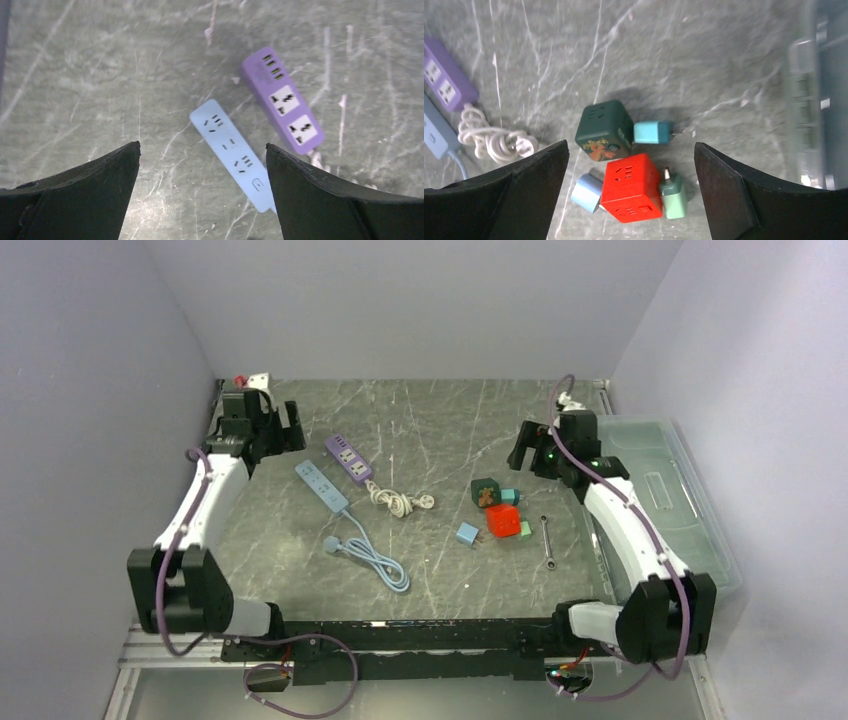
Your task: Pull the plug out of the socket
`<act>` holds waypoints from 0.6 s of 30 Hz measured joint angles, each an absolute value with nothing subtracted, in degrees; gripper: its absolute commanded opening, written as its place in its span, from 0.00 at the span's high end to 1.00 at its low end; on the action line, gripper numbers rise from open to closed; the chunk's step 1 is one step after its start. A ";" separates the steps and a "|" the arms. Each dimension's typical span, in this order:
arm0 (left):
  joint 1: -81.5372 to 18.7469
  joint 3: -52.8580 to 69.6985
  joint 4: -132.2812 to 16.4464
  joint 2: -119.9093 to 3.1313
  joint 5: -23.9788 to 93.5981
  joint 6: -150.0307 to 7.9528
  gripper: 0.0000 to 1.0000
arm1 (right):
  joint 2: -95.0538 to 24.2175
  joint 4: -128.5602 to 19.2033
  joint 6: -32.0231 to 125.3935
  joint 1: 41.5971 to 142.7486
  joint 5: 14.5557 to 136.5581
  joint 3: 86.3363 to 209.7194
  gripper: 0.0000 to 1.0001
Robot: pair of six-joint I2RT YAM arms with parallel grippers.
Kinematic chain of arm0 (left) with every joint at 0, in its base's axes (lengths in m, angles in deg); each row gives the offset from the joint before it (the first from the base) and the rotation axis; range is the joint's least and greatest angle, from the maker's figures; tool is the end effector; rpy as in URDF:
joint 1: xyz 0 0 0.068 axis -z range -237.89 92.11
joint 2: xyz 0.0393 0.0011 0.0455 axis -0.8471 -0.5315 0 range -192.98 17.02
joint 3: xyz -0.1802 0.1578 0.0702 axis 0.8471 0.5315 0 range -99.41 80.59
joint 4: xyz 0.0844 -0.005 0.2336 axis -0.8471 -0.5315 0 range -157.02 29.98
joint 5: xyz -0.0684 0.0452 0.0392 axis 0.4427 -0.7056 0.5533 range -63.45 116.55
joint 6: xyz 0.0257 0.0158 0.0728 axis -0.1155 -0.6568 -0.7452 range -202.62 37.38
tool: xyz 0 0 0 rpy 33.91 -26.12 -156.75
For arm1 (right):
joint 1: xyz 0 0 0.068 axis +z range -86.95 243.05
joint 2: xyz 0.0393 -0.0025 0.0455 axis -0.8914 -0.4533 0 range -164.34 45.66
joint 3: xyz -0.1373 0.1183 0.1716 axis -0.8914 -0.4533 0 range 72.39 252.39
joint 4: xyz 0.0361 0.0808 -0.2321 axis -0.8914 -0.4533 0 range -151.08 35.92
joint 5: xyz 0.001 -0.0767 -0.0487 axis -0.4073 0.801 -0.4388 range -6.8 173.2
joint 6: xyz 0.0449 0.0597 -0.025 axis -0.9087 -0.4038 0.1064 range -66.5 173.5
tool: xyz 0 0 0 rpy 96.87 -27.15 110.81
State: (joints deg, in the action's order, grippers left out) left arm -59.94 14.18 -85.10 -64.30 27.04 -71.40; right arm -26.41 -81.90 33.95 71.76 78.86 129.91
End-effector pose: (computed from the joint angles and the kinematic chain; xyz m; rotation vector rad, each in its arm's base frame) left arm 0.3307 0.0112 0.2583 -0.2577 2.2557 -0.0945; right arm 0.2851 0.0489 0.2466 0.1815 2.3246 0.3369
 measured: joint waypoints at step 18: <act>-50.52 23.93 -81.43 -32.65 21.07 -73.41 0.00 | 0.30 -60.00 42.84 69.96 89.09 111.97 0.00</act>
